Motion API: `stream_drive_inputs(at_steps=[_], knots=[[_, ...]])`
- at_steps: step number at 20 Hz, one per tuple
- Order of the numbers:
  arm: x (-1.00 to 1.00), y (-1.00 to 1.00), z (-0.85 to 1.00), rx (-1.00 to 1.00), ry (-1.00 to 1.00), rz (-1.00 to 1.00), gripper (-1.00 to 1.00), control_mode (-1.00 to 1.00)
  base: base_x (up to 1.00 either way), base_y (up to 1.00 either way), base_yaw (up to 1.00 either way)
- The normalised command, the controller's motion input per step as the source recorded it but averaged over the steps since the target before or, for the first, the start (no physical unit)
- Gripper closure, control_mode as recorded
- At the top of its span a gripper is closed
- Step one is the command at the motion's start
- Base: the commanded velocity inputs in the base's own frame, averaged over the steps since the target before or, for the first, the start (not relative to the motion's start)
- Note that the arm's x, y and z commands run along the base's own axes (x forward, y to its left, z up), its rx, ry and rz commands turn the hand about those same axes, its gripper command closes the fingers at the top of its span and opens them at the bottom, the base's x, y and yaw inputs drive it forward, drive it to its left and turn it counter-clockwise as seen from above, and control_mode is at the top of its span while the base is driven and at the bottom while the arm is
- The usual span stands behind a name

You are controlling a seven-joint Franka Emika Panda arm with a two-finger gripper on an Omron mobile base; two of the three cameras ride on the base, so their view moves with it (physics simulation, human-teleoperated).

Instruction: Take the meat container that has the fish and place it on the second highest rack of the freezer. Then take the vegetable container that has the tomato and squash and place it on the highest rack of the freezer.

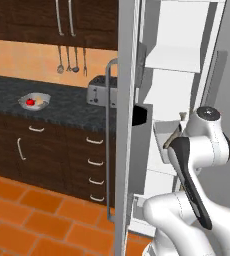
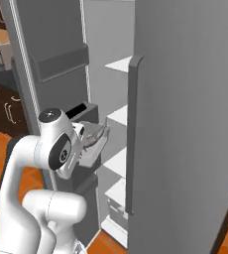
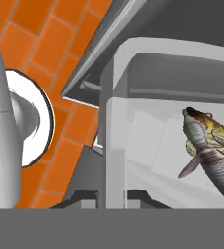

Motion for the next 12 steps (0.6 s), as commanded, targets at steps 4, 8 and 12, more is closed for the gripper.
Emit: stream_drive_inputs(at_steps=[4, 8, 12], knots=[[0.00, 0.00, 0.00, 0.00, 0.00, 0.00, 1.00, 1.00, 0.08, -0.51, 0.19], [0.00, 0.00, 0.00, 0.00, 0.00, 0.00, 1.00, 1.00, 0.13, -0.44, -0.16], [0.00, 0.00, 0.00, 0.00, 0.00, 0.00, 1.00, 1.00, 0.44, -0.10, -0.16]])
